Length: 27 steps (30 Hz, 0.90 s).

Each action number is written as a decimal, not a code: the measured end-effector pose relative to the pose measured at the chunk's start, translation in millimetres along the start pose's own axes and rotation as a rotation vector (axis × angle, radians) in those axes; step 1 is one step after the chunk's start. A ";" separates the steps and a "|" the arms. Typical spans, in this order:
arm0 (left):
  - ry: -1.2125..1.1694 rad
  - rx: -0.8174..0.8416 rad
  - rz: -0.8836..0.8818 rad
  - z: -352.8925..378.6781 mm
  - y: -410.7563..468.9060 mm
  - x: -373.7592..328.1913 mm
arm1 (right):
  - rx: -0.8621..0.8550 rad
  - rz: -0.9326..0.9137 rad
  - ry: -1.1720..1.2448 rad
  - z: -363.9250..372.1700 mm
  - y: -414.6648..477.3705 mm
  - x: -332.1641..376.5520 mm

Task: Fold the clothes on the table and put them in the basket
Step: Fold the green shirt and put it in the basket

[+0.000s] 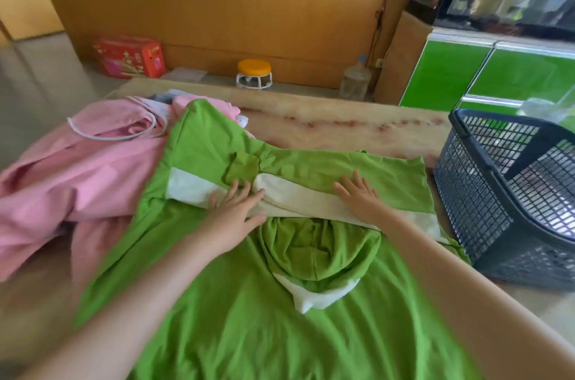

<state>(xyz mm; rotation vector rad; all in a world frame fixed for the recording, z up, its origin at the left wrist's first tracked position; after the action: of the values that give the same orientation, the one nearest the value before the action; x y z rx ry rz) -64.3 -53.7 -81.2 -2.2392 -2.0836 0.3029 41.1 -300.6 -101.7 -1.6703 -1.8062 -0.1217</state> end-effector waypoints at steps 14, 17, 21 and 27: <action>0.023 0.022 0.151 -11.0 62.0 -62.7 | -0.303 0.040 0.200 -64.5 -1.1 -48.4; 0.051 0.028 0.182 -5.7 85.2 -81.6 | -0.510 0.143 0.193 -95.8 19.3 -73.1; 0.091 0.068 0.194 5.6 118.8 -98.8 | -0.543 0.166 0.142 -113.6 50.8 -89.8; 0.159 0.012 0.116 22.4 164.6 -90.6 | -0.771 0.191 0.145 -123.3 91.1 -117.6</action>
<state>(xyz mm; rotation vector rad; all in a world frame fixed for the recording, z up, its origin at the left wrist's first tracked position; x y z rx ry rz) 87.1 -158.7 -124.4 -2.2990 -1.8731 0.1375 169.2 -445.2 -100.3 -2.2619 -1.5660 -0.9248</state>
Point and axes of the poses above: each hand's wrist, its own y-axis towards the middle knuckle, its own z-axis out of the palm, x = y × z, the point moved 3 cm from there along y, towards the middle knuckle, and after that the axes turned 15 degrees about y, right-handed, at the moved point
